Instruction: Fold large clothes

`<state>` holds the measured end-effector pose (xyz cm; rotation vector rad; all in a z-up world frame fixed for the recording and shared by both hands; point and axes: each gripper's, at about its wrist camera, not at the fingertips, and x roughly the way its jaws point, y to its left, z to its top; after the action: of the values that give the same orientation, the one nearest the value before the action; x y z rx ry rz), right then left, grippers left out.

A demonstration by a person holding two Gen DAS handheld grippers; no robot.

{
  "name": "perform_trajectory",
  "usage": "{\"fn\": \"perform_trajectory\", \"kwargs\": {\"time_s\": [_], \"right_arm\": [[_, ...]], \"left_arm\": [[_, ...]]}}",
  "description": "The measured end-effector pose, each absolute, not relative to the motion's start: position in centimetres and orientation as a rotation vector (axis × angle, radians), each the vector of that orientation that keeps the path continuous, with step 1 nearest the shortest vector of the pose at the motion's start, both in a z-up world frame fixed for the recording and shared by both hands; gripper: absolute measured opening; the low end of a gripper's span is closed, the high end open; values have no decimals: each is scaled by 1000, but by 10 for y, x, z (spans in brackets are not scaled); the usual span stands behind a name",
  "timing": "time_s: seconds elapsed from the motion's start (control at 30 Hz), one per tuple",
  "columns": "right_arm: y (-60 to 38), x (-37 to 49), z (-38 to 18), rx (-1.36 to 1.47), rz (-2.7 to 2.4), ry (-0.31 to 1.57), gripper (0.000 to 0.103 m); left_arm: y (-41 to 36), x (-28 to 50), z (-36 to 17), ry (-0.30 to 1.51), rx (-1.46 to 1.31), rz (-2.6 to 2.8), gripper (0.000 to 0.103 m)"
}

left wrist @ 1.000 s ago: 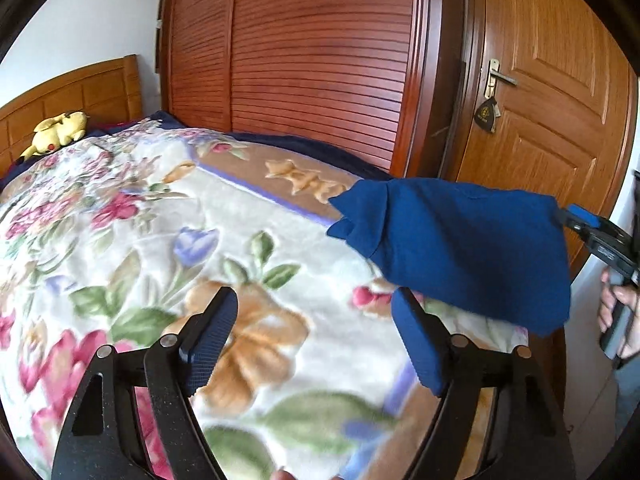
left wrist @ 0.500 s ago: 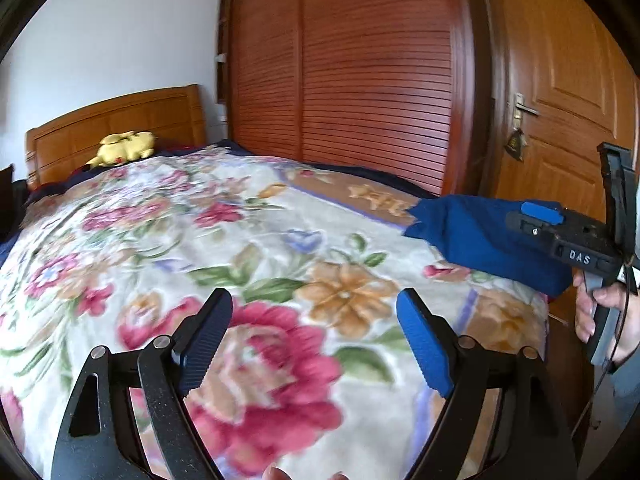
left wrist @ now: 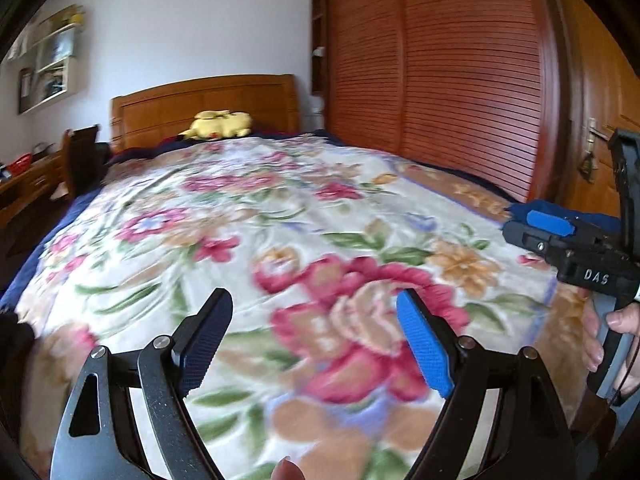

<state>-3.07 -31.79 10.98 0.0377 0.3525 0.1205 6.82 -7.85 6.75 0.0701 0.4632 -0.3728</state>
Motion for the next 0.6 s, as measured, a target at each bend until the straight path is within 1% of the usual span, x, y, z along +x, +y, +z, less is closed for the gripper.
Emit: {"fn": "perform_trajectory", "kwargs": {"time_s": [0.1,0.2,0.33,0.6], "right_arm": [[-300,-22,109,41,174,350,81],[-289,-13,96,44,197,342,86],[-270,2,70,52,230,338,86],[-252,14,44,5,248,294,86]], "left_arm": [[-53,65,62,445,66,-309,85],[-29,64,56,443,22,-256,85],[-2,59,46,427,-25,-190,85],[21,53,33,393,7,-108,85]]}}
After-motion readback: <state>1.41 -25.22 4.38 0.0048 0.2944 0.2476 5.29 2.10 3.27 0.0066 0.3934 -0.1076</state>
